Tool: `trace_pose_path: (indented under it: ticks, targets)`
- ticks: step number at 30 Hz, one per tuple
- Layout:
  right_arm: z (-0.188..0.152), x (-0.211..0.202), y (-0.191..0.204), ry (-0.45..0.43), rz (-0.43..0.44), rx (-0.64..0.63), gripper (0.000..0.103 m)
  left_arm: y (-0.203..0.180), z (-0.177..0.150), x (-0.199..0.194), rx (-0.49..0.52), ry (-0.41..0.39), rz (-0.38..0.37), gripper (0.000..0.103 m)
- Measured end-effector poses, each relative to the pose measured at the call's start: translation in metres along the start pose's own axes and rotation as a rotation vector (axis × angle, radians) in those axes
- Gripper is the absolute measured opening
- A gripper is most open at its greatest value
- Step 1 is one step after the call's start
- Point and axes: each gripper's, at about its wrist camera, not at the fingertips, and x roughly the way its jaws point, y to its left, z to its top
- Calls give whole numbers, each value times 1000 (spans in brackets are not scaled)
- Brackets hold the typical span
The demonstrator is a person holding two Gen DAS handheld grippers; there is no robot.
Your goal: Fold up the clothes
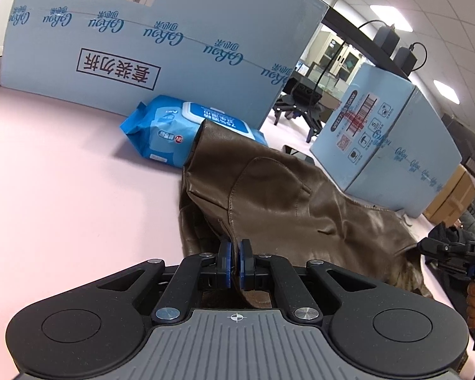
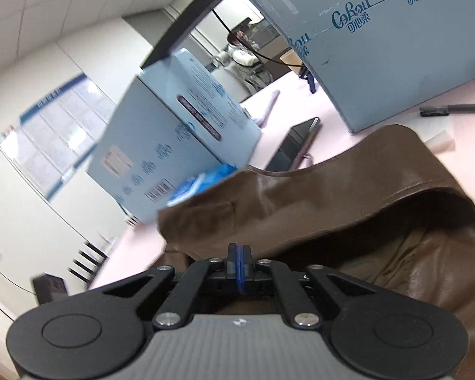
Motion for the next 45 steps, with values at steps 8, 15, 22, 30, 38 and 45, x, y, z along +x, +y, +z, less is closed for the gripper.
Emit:
trace_pose_path:
  ticks: [8, 15, 22, 30, 38, 45]
  targets:
    - [0, -3, 1, 86, -143, -14, 17, 0, 2, -1, -17, 11, 0, 4]
    - [0, -1, -10, 158, -255, 17, 29, 0, 3, 4, -27, 14, -10, 4]
    - [-2, 29, -16, 228, -261, 21, 30, 5, 2, 7, -37, 31, -14, 4]
    - [-2, 17, -39, 233, -163, 226, 41, 9, 1, 10, -35, 41, -13, 4]
    - [2, 30, -44, 210, -115, 274, 11, 11, -1, 15, -50, 49, -16, 4]
    - [0, 20, -39, 54, -18, 245, 0, 12, -1, 15, -81, 42, -37, 4]
